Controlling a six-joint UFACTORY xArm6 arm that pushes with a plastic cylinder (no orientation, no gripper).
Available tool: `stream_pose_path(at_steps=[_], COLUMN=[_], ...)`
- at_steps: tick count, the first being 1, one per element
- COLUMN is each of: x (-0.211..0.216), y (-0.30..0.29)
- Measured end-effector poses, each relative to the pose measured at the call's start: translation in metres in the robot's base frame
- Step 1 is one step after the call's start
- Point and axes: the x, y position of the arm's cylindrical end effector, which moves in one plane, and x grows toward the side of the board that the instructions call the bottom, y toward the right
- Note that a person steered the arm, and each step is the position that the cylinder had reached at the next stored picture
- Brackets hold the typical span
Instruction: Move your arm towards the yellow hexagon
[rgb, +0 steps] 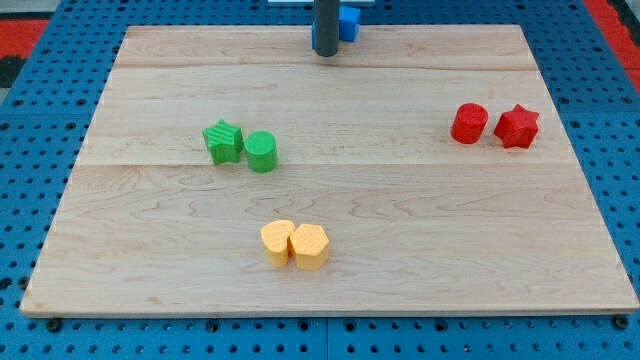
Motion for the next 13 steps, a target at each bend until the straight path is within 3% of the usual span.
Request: stream_pose_path(at_steps=[5,9,10,11,12,13], x=[0.002,0.035,0.065,0.138,0.238,0.281], y=[0.000,-0.004,0.013,0.036,0.083,0.095])
